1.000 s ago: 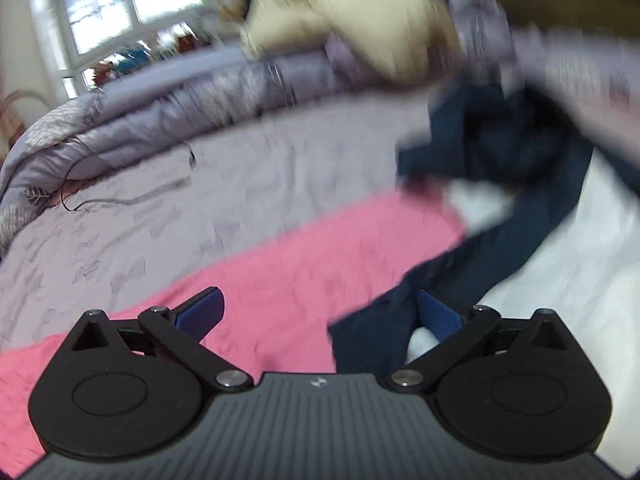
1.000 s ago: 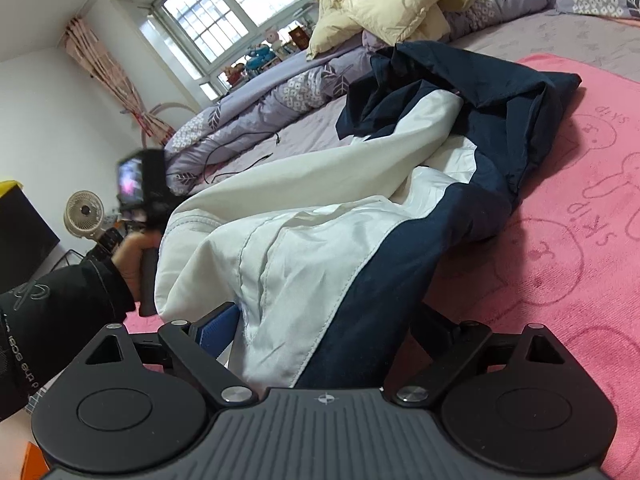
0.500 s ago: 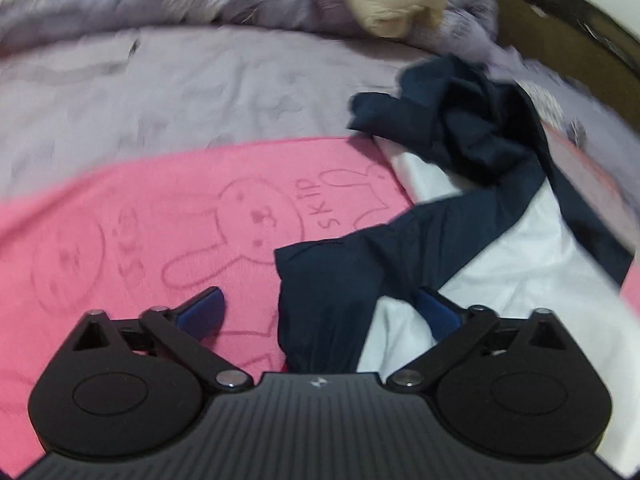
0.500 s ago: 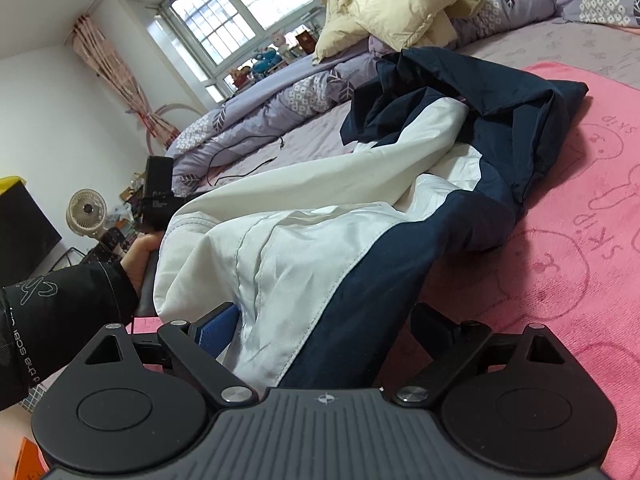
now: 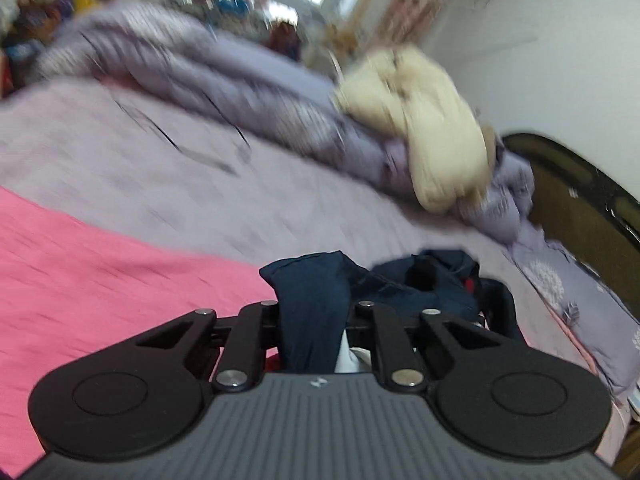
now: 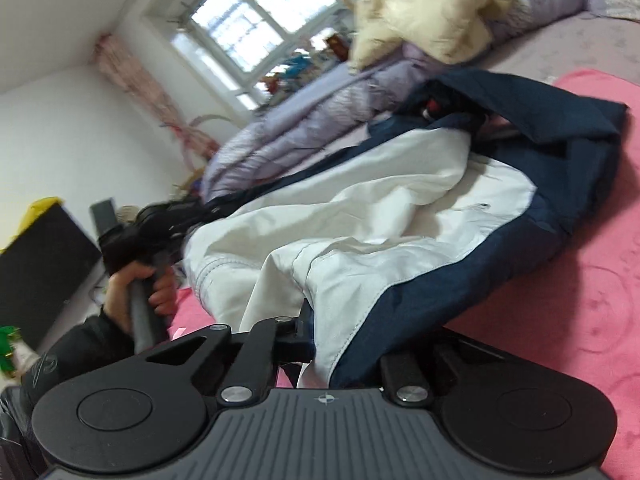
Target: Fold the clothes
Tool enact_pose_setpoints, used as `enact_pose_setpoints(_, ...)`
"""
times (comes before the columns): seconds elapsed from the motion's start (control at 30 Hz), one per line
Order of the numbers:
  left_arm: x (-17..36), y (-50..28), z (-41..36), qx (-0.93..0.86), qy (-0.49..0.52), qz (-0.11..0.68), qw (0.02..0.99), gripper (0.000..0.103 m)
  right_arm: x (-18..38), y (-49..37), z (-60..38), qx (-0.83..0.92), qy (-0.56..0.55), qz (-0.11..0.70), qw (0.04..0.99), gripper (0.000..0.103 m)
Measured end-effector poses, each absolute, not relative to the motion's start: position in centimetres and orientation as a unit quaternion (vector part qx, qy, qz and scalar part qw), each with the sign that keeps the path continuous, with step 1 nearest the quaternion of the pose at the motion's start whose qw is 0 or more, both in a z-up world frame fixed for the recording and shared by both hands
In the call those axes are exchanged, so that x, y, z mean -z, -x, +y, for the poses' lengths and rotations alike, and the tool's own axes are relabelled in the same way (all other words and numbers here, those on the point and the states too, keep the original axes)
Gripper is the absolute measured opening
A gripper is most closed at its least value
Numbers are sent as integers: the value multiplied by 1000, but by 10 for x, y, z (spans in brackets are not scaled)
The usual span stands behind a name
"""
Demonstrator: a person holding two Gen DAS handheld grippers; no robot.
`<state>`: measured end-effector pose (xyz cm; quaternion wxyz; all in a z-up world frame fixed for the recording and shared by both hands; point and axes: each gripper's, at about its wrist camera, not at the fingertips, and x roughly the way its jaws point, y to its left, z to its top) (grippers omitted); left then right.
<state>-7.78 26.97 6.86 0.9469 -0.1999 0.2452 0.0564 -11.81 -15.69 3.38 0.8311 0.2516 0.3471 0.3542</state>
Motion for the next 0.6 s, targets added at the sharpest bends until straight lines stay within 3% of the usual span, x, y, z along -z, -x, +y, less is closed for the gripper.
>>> enact_pose_setpoints(0.23, -80, 249, 299, -111, 209, 291, 927, 16, -48, 167, -143, -403, -201, 374, 811, 10)
enact_pose_setpoints(0.37, -38, 328, 286, -78, 245, 403, 878, 18, -36, 198, -147, -397, -115, 430, 803, 13)
enact_pose_setpoints(0.43, -14, 353, 277, -55, 266, 453, 849, 24, -28, 210, -153, -389, -75, 455, 797, 17)
enact_pose_setpoints(0.53, -14, 376, 269, -35, 246, 469, 848, 38, -40, 211, -173, -398, -60, 470, 785, 29)
enact_pose_setpoints(0.57, -20, 379, 267, -33, 224, 474, 851, 43, -46, 211, -179, -402, -52, 470, 784, 37)
enact_pose_setpoints(0.6, -26, 382, 266, -30, 202, 480, 853, 56, -55, 209, -182, -402, -35, 461, 790, 47)
